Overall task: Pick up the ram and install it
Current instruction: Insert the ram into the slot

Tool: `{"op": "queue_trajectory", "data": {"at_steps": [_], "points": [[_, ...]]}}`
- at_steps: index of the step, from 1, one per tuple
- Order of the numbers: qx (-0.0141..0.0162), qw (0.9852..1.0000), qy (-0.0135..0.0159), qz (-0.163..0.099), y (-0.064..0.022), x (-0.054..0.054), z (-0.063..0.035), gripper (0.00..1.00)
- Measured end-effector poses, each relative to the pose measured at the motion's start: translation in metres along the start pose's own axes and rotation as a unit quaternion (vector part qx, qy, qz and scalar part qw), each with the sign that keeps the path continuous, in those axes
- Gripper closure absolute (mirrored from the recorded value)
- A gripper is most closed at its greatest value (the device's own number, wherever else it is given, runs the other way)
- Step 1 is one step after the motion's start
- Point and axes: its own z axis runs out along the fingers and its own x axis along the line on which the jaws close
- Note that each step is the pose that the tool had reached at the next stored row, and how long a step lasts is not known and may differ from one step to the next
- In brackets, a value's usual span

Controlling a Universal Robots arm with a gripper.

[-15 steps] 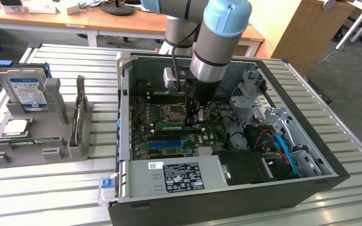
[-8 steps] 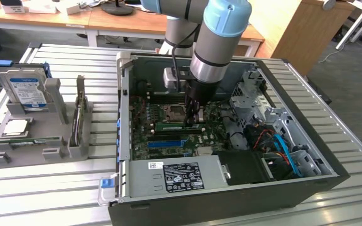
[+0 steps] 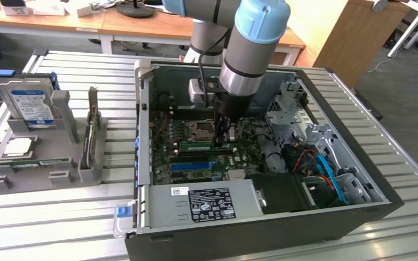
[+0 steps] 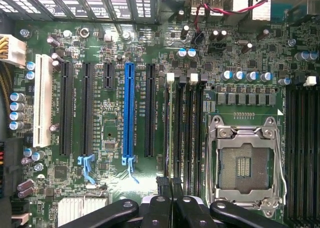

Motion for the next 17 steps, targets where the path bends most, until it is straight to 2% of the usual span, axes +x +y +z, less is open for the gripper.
{"op": "queue_trajectory", "data": {"at_steps": [17], "points": [[0.0, 1.0, 0.0001, 0.0, -0.0001, 0.0001, 0.0043, 0.88]]}}
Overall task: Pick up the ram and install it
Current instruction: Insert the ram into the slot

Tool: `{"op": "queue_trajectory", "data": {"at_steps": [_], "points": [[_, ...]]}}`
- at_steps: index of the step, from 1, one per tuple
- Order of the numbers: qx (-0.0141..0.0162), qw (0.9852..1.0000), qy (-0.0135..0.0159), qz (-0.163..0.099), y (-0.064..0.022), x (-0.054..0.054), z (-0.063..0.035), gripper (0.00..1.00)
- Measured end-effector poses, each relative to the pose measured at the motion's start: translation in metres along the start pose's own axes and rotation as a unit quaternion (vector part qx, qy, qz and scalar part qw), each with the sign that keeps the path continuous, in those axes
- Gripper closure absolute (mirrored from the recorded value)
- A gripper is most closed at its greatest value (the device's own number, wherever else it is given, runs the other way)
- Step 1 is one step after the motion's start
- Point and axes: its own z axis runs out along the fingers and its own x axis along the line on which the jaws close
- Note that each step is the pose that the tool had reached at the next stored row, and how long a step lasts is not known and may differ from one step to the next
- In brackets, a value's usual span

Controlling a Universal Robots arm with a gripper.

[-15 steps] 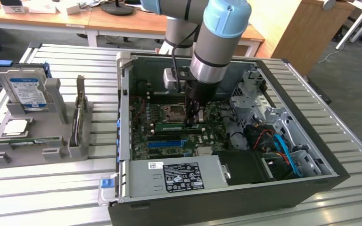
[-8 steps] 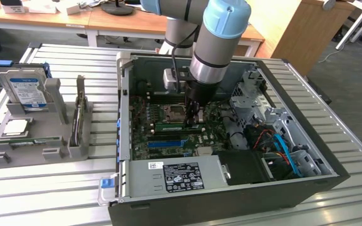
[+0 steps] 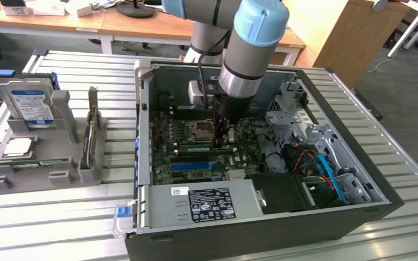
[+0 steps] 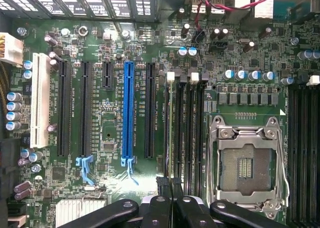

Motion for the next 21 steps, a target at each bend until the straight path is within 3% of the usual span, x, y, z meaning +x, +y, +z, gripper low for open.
{"op": "queue_trajectory", "data": {"at_steps": [4, 5, 6, 9, 21], "points": [[0.0, 1.0, 0.0, 0.0, 0.0, 0.0, 0.0017, 0.88], [0.0, 1.0, -0.0001, 0.0, -0.0001, 0.0, 0.0017, 0.82], [0.0, 1.0, -0.0001, 0.0, 0.0, 0.0, 0.0017, 0.69], [0.0, 1.0, 0.0, 0.0, 0.0, 0.0, -0.0003, 0.69], [0.0, 1.0, 0.0, 0.0, 0.0009, -0.001, -0.0341, 0.69]]}}
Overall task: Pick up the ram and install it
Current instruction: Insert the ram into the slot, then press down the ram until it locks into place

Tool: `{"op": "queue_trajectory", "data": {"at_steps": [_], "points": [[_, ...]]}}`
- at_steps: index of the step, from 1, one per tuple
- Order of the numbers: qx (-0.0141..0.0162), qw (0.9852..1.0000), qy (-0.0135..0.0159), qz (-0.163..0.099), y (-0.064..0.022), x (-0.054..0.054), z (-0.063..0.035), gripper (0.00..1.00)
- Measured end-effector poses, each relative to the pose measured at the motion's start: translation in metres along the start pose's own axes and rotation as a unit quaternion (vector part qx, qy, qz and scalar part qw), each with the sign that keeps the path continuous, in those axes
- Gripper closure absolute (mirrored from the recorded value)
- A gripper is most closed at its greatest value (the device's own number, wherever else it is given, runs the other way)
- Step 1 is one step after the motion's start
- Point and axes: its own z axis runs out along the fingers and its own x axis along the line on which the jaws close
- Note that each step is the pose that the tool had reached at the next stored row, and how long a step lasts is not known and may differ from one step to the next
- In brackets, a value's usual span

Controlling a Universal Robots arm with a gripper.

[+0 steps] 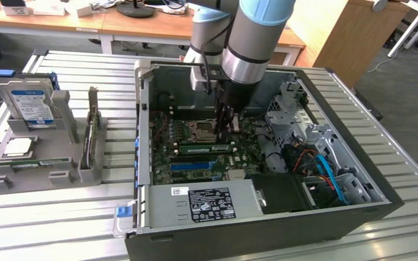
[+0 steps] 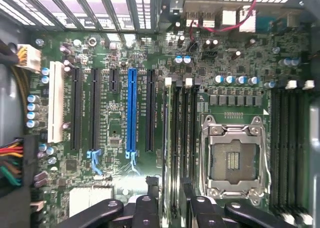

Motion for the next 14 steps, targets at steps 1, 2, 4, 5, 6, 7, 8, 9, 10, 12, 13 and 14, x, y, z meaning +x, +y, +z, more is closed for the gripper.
{"op": "queue_trajectory", "data": {"at_steps": [1, 2, 4, 5, 6, 7, 8, 9, 10, 12, 13, 14], "points": [[0.0, 1.0, 0.0, 0.0, 0.0001, -0.0001, -0.0023, 0.69], [0.0, 1.0, 0.0, 0.0, 0.0001, -0.0001, -0.0046, 0.69], [0.0, 1.0, 0.0, 0.0, 0.0003, -0.0003, -0.0092, 0.69], [0.0, 1.0, 0.0, 0.0, 0.0003, -0.0003, -0.0111, 0.69], [0.0, 1.0, 0.0, 0.0, 0.0003, -0.0004, -0.0121, 0.69], [0.0, 1.0, -0.0001, 0.0, 0.0003, -0.0004, -0.012, 0.69], [0.0001, 1.0, -0.0001, 0.0, 0.0003, -0.0004, -0.012, 0.69], [0.0, 1.0, -0.0001, 0.0, 0.0003, -0.0004, -0.012, 0.69], [0.0, 1.0, 0.0, 0.0, 0.0003, -0.0004, -0.0121, 0.69], [0.0, 1.0, 0.0, 0.0, 0.0003, -0.0004, -0.0121, 0.69], [0.0, 1.0, 0.0, 0.0, 0.0003, -0.0004, -0.0121, 0.69], [0.0, 1.0, 0.0, 0.0, 0.0003, -0.0004, -0.0121, 0.69]]}}
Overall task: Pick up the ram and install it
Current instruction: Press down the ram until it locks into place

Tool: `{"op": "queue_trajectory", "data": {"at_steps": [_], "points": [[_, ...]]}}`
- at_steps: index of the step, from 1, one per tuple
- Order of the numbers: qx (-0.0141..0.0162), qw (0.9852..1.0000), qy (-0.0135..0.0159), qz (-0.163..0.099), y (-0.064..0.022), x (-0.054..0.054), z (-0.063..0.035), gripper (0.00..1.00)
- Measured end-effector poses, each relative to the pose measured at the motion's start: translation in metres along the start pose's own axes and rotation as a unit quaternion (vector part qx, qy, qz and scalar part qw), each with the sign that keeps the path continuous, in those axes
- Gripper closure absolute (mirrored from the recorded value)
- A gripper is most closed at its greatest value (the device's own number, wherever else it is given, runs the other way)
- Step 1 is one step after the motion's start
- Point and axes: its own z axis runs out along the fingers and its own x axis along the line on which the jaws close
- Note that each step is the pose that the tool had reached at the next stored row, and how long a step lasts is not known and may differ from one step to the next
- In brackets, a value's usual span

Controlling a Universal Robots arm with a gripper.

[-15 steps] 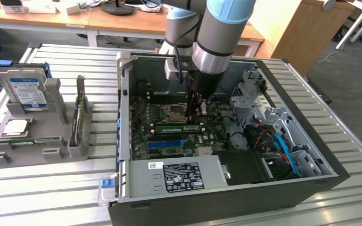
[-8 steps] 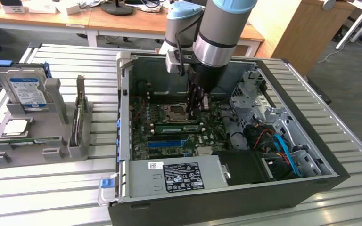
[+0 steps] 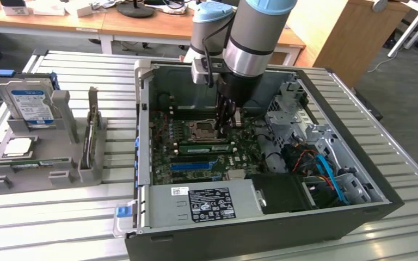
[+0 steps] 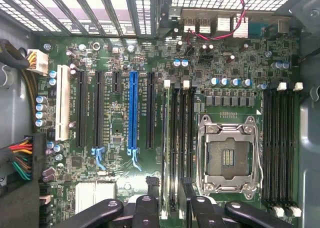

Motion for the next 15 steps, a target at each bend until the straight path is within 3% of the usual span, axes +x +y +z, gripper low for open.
{"op": "queue_trajectory", "data": {"at_steps": [8, 9, 11, 15], "points": [[0.0, 1.0, 0.0, 0.0, 0.0, 0.0, 0.0, 0.71], [0.0, 1.0, 0.0, 0.0, 0.0, 0.0, 0.0, 0.83], [0.0, 1.0, 0.0, 0.0, 0.0, 0.0, 0.0, 0.89], [0.0, 1.0, 0.0, 0.0, 0.0, 0.0, 0.0, 0.89]]}}
